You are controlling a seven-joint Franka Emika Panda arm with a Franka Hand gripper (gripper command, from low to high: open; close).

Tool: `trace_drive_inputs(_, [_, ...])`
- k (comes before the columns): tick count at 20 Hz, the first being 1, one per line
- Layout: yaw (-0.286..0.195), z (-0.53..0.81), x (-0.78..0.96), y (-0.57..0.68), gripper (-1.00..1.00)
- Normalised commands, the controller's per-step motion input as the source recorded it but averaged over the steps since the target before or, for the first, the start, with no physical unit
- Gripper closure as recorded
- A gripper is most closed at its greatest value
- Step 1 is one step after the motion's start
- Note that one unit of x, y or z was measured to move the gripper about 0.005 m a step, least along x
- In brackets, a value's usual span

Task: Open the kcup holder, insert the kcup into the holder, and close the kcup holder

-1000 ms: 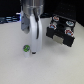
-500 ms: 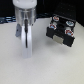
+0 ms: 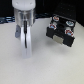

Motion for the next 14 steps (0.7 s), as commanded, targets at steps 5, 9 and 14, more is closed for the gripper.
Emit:
trace_drive_inputs(5, [-0.149, -0.20, -0.16, -0.06, -1.00])
trace_drive_inputs(9, [-0.194, -0.23, 0.05, -0.11, -1.00])
trace_drive_inputs(14, [-0.241, -0.16, 0.13, -0.15, -1.00])
